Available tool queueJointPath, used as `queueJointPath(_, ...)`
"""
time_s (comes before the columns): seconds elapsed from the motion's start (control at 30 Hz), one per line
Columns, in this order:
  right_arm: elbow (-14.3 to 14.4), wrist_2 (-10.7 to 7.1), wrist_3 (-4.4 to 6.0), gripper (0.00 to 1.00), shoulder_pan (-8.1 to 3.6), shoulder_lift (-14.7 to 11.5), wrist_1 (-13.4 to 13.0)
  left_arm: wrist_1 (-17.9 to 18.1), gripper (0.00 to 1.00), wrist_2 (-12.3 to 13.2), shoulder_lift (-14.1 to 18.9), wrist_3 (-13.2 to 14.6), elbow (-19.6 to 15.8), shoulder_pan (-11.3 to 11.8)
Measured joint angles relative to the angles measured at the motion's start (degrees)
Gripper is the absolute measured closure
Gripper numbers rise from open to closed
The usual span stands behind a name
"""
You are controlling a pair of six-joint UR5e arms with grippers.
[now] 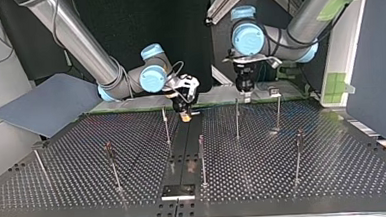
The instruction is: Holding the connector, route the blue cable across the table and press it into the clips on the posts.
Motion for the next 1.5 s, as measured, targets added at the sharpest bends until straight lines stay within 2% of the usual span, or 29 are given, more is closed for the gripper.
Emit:
queueJointPath(0.17, -0.02, 0.0, 0.03, 1.0, -0.27, 0.0, 0.02, 0.19, 0.02, 0.03, 2.23, -1.47, 0.03, -2.44)
queueJointPath(0.37, -0.02, 0.0, 0.08, 1.0, -0.63, 0.02, -0.09, 1.24, 0.02, 1.71, 2.03, -1.87, 0.22, -5.61)
queueJointPath(0.67, -0.02, -0.2, 0.08, 1.0, -1.04, 0.02, -0.15, 2.14, 0.02, 1.18, -1.35, -1.74, 3.56, -9.58)
queueJointPath(0.97, 0.0, -0.92, 0.12, 1.0, -1.27, 0.07, -0.24, 1.42, 0.02, -0.48, -5.61, -1.95, 7.81, -8.75)
queueJointPath(1.27, -0.01, -0.98, 0.14, 1.0, -1.61, 0.07, -0.3, 2.36, 0.02, 0.22, -9.68, -1.97, 11.67, -8.23)
queueJointPath(1.5, -0.01, -1.22, 0.12, 1.0, -1.9, 0.07, -0.28, 0.23, 0.02, -0.95, -12.89, -1.87, 12.33, -8.25)
